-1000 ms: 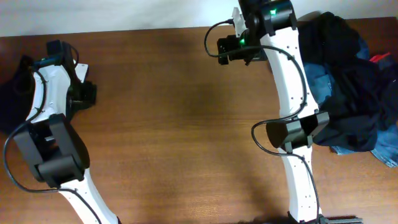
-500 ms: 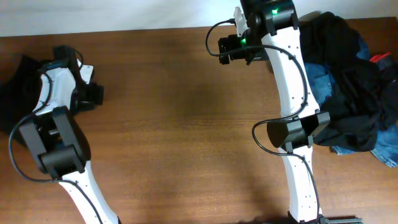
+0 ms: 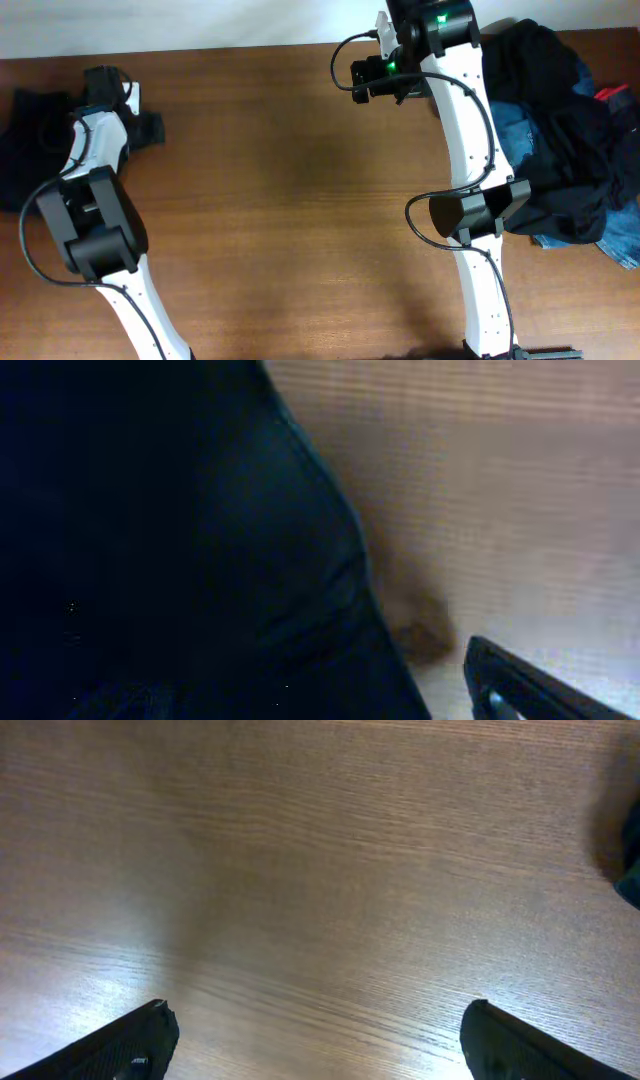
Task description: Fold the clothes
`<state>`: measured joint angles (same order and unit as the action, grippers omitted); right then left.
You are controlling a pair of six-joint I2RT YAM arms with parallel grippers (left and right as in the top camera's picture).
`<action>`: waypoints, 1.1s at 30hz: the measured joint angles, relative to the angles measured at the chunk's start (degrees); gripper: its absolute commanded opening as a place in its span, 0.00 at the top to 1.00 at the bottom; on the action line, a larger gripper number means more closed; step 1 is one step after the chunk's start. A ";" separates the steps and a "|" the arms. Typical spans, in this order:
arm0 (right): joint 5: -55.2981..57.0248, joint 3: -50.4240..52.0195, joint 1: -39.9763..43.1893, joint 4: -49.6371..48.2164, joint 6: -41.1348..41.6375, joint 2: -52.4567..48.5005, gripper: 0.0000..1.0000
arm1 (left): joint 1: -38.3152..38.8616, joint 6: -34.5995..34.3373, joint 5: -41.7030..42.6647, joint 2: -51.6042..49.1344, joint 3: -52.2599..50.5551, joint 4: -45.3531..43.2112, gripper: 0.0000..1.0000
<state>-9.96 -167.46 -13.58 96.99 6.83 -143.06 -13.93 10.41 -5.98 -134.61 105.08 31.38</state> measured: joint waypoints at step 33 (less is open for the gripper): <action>-0.02 0.00 0.00 0.00 0.02 0.00 0.00 | 1.68 -7.43 3.04 20.55 4.20 13.18 0.01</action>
<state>-9.98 -167.46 -13.58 96.99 6.85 -143.06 -12.25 2.98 -2.94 -114.06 109.27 44.56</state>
